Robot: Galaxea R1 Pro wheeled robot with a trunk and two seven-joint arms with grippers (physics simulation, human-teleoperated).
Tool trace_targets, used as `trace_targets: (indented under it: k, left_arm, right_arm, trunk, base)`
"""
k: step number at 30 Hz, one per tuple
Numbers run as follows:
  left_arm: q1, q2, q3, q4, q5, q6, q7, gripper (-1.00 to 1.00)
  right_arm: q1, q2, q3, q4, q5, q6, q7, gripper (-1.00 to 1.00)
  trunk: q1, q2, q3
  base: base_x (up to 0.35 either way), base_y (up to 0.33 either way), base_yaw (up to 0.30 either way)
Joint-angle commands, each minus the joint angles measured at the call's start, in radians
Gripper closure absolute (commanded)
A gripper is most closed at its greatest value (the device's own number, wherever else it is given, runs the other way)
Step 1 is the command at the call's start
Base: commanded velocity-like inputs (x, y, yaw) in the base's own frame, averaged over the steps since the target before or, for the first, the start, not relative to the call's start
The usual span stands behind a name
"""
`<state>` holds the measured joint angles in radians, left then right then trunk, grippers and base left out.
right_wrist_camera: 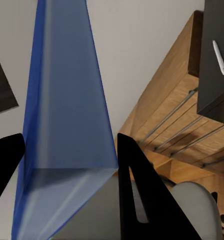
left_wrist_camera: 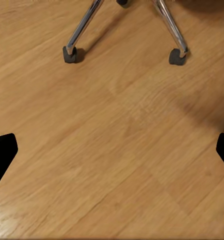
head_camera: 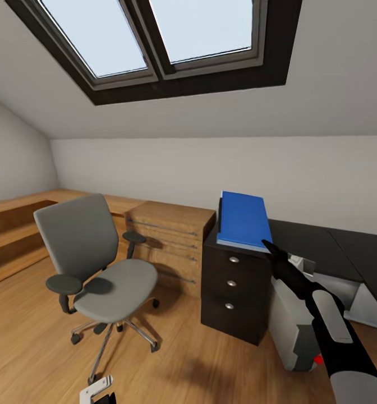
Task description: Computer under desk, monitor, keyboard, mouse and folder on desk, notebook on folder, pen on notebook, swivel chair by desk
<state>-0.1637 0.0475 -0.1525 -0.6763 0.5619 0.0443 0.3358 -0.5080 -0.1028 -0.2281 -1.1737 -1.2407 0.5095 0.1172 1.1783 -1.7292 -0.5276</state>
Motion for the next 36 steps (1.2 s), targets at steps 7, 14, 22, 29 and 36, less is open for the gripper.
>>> trace_targets:
  k: [7, 14, 22, 29, 36]
  left_arm:
    - [0.000, 0.002, -0.007, -0.002, 0.006, 0.003, 0.008, -1.00]
    - [0.000, 0.002, -0.007, -0.002, 0.006, 0.003, 0.008, -1.00]
    - [0.000, 0.002, -0.007, -0.002, 0.006, 0.003, 0.008, -1.00]
    - [0.000, 0.002, -0.007, -0.002, 0.006, 0.003, 0.009, -1.00]
    - [0.000, 0.002, -0.007, -0.002, 0.004, 0.003, 0.008, -1.00]
  right_arm:
    - [0.006, 0.001, -0.002, -0.002, 0.002, 0.009, -0.001, 1.00]
    - [0.006, 0.000, -0.002, 0.000, 0.003, 0.007, -0.002, 1.00]
    - [0.006, 0.001, -0.004, 0.003, 0.000, 0.003, -0.029, 1.00]
    - [0.006, -0.001, -0.008, 0.003, -0.002, 0.001, -0.037, 1.00]
    - [0.006, 0.000, -0.008, 0.007, -0.002, 0.001, -0.037, 1.00]
  trunk:
    - [-0.027, 0.049, 0.021]
    - [-0.054, 0.098, 0.043]
    - [-0.085, 0.154, 0.064]
    - [-0.111, 0.203, 0.076]
    - [-0.115, 0.210, 0.072]
  base:
    - [0.000, 0.000, -0.102]
    - [0.000, 0.000, -0.266]
    - [0.000, 0.000, -0.265]
    - [0.000, 0.000, -0.151]
    - [0.000, 0.000, -0.225]
